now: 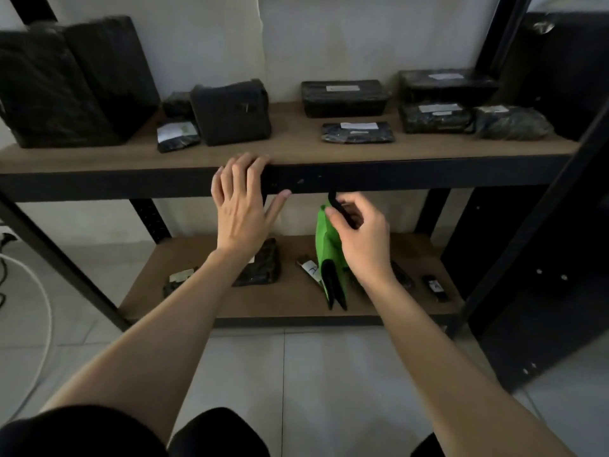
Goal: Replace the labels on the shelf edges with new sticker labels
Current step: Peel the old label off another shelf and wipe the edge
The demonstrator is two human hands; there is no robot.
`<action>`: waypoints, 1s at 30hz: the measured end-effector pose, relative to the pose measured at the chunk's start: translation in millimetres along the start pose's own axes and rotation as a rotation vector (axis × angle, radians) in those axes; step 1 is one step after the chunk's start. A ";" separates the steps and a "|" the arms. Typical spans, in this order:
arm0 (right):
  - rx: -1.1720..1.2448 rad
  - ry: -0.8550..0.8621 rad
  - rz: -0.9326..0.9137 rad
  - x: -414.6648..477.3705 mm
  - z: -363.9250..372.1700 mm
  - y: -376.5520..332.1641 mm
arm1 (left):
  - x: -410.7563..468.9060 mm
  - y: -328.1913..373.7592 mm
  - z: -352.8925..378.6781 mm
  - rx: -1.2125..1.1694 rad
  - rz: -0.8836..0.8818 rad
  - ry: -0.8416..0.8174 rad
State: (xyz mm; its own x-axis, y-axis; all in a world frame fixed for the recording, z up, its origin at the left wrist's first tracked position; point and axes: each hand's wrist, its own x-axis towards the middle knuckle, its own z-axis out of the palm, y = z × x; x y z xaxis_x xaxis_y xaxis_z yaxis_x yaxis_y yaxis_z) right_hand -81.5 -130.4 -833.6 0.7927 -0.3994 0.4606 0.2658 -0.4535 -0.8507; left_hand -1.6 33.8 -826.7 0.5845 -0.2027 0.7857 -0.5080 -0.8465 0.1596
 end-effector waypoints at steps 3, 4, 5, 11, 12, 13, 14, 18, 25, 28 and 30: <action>-0.076 0.199 -0.147 0.8 9.7 -5.3 | 5.9 -12.9 3.5 0.052 0.081 0.029; -0.091 0.254 -0.191 4.1 14.3 -7.2 | 10.0 -16.5 5.9 0.076 0.115 0.050; -0.110 0.296 -0.229 7.8 19.6 -9.1 | 14.2 -19.3 8.6 0.100 0.137 0.068; -0.216 0.373 -0.299 11.4 42.1 -8.6 | 18.8 -28.1 17.6 0.127 0.175 0.116; -0.232 0.366 -0.313 10.7 42.7 -7.7 | 18.4 -27.9 18.6 0.127 0.179 0.134; -0.243 0.363 -0.326 11.3 42.8 -7.0 | 18.6 -26.8 20.1 0.130 0.178 0.152; -0.256 0.361 -0.337 12.6 43.0 -6.8 | 18.4 -25.5 21.6 0.135 0.171 0.164; -0.313 0.335 -0.371 15.8 46.5 -8.9 | 18.7 -22.9 25.6 0.146 0.155 0.195; -0.276 0.322 -0.351 15.4 42.2 -7.3 | 19.5 -28.0 28.6 0.145 0.186 0.219; -0.224 0.442 -0.308 15.5 47.3 -12.8 | 18.3 -27.5 26.9 0.154 0.196 0.204; -0.250 0.442 -0.315 14.7 50.8 -15.3 | 18.4 -27.9 24.9 0.148 0.209 0.189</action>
State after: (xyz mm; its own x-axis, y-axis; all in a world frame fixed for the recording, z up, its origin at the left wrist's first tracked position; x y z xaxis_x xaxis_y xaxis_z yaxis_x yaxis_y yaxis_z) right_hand -46.1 -88.9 -826.7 0.3789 -0.4847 0.7884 0.2709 -0.7565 -0.5953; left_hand 39.0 41.5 -831.6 0.3424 -0.2968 0.8915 -0.4987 -0.8615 -0.0952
